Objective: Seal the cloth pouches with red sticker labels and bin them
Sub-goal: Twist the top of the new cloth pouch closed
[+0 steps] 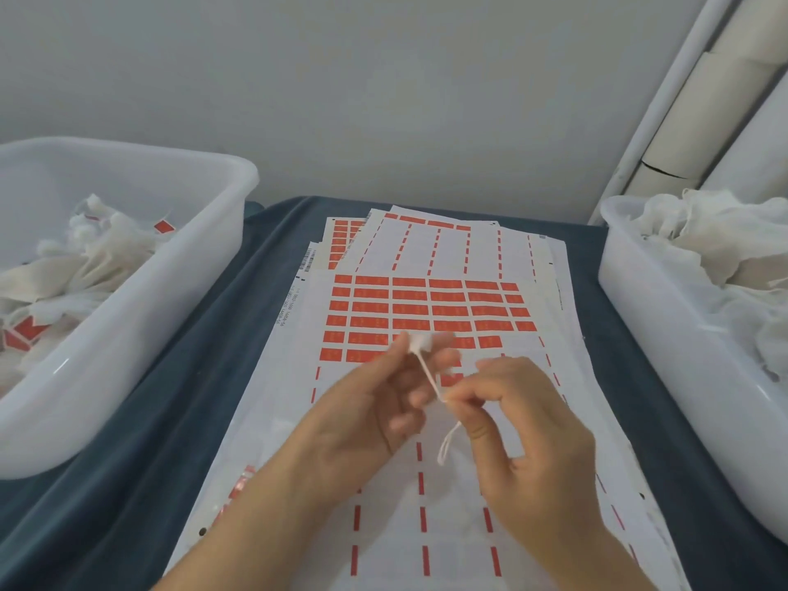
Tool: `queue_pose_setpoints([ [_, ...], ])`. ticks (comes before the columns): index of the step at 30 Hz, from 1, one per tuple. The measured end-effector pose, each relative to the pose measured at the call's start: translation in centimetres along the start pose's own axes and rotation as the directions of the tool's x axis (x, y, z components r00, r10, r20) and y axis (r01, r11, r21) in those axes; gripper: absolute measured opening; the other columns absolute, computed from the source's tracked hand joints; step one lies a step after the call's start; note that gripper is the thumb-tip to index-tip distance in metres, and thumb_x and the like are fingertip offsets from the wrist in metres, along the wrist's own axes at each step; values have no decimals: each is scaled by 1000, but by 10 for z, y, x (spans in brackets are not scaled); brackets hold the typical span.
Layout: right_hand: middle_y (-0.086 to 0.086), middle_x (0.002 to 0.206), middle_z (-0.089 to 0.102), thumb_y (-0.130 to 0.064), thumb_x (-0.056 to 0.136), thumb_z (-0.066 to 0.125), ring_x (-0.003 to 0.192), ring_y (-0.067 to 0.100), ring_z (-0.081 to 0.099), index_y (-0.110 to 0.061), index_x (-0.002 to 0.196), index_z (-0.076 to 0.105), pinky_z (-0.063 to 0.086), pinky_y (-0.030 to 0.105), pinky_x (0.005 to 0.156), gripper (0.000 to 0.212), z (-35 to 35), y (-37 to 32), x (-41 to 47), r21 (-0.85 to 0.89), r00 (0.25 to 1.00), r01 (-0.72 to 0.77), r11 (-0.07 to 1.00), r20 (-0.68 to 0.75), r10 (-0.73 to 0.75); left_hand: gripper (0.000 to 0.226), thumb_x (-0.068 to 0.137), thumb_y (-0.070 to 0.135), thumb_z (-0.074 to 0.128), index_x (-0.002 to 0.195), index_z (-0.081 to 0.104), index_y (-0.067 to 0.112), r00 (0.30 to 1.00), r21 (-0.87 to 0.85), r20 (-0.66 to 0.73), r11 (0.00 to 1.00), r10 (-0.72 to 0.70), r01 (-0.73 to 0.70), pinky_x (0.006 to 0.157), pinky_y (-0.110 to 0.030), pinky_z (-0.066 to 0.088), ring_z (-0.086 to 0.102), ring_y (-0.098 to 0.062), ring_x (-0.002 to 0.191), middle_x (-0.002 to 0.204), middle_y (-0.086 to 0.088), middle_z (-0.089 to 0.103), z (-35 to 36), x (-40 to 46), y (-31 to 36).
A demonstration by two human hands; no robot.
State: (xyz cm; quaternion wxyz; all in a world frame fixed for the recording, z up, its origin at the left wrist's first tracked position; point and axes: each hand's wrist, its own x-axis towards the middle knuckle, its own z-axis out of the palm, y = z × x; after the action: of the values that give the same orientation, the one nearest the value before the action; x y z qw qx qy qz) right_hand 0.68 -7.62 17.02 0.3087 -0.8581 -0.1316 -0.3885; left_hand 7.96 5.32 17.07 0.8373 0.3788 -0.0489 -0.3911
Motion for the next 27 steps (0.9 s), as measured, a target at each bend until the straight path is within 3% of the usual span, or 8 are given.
queue_pose_setpoints([
  [3, -4, 85, 65, -33, 91, 49, 90, 5, 53, -22, 92, 52, 35, -2, 87, 11, 4, 6, -1, -82, 996, -59, 995, 55, 64, 29, 72, 22, 68, 98, 72, 10, 994, -229, -73, 968, 87, -101, 35, -14, 40, 49, -7, 48, 84, -4, 68, -8, -3, 11],
  [5, -7, 86, 64, -34, 88, 53, 80, 0, 55, -22, 90, 57, 27, -10, 84, 13, 4, 12, -1, -133, 984, -141, 981, 92, 154, 23, 73, 21, 67, 94, 71, 12, 983, -184, -107, 969, 149, -167, 36, -14, 40, 48, -7, 47, 72, -2, 63, -9, -4, 16],
  [7, -17, 91, 58, -41, 84, 46, 75, -10, 53, -30, 89, 53, 24, -13, 80, 14, 3, 17, 0, -107, 956, -253, 961, 125, 266, 15, 77, 25, 63, 83, 70, 14, 972, -43, -130, 979, 194, -201, 37, -15, 40, 46, -8, 47, 65, -2, 57, -9, -4, 18],
  [11, -28, 100, 49, -45, 87, 42, 102, -15, 47, -38, 90, 44, 31, -6, 83, 8, 4, 23, 1, 77, 905, -413, 907, 144, 400, 36, 93, 29, 46, 61, 54, 13, 988, 317, -123, 947, 97, -54, 39, -17, 34, 37, -10, 44, 55, -2, 41, -7, -6, 18],
  [15, -25, 109, 53, -32, 89, 44, 110, -13, 45, -33, 96, 48, 31, -2, 89, 8, 6, 19, 2, 133, 947, -295, 946, 174, 271, 49, 91, 28, 46, 43, 47, 22, 976, 708, -166, 672, -143, 219, 41, -17, 31, 33, -7, 38, 45, 4, 38, 8, -5, 10],
  [17, -30, 109, 57, -34, 89, 44, 112, -14, 47, -36, 97, 48, 32, -4, 86, 9, 8, 15, -2, 193, 927, -321, 927, 265, 265, 45, 90, 30, 46, 46, 45, 23, 974, 799, -160, 558, -161, 224, 44, -17, 30, 32, -6, 39, 46, 5, 37, 12, -6, 7],
  [22, -22, 89, 62, -45, 88, 40, 92, -7, 59, -33, 92, 47, 45, 3, 73, 14, 11, 13, -4, 251, 875, -444, 860, 326, 357, 28, 89, 34, 52, 68, 58, 16, 987, 848, -74, 512, -145, 139, 49, -17, 35, 38, -6, 46, 56, 3, 45, 9, -8, 9],
  [27, -22, 93, 59, -46, 80, 39, 94, -6, 57, -35, 91, 46, 48, 5, 74, 17, 7, 19, -2, 216, 823, -558, 801, 264, 503, 6, 80, 32, 65, 83, 64, 27, 984, 900, -65, 437, 165, -14, 51, -8, 43, 51, 3, 51, 64, 11, 60, 3, -4, -3],
])
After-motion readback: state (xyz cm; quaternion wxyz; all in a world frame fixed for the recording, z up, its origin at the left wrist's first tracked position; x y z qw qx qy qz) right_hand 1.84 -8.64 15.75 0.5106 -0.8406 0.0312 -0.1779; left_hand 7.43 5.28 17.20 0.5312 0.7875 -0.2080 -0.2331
